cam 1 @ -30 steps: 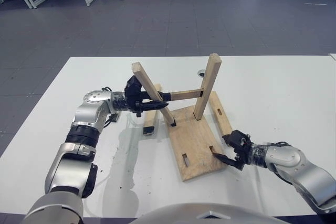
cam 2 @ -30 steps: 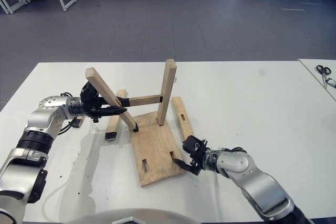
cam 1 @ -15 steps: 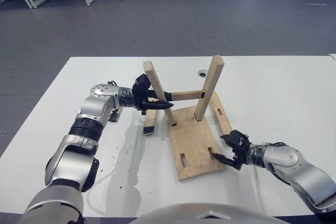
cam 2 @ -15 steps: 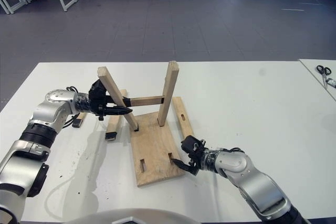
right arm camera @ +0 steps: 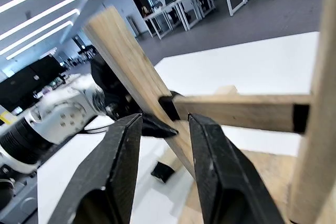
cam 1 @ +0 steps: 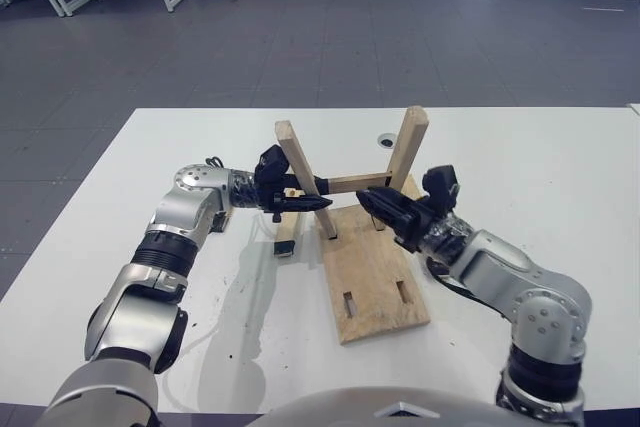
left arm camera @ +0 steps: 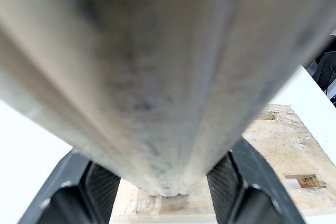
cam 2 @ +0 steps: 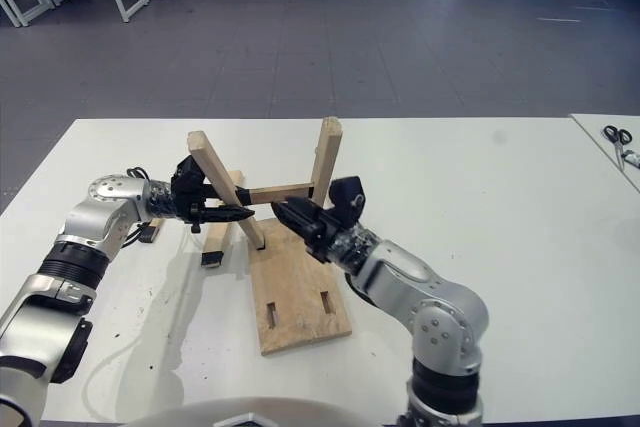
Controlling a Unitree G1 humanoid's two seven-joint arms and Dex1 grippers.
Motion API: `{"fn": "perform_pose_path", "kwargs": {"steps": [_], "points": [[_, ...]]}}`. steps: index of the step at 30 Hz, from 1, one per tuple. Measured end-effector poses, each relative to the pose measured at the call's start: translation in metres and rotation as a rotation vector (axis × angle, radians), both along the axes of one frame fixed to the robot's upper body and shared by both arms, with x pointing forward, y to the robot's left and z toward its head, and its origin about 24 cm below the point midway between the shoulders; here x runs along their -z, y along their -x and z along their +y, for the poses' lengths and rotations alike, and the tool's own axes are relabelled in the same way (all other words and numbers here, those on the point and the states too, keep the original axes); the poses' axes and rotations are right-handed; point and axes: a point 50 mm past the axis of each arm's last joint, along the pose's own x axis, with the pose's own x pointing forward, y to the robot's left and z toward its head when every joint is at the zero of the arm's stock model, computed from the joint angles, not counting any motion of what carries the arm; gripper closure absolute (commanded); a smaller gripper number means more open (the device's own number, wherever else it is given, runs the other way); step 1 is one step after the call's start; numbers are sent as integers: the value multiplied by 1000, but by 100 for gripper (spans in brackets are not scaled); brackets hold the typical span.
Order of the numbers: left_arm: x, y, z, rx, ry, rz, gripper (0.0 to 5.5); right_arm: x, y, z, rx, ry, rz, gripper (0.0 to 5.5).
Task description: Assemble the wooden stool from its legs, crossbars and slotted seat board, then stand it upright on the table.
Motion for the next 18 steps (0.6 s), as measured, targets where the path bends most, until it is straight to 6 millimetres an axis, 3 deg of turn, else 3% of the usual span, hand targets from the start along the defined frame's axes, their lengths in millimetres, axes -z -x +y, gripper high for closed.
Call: {"fn": "perform_pose_path", "kwargs": {"steps": [7,9,13,18], "points": [[-2,-3,-6,-18,-12,-13,345,-33,-34,16,235,241,-275,429],[-3,-3,-7,-21,-15,-15,345,-26,-41,19,279,354,-307,429],[-4,-3,-10,-24,-20,-20,345,13,-47,34,215,585,-267,429],[-4,-4,-11,-32,-24,-14,345,17,-45,45,174,614,-342,429]]}}
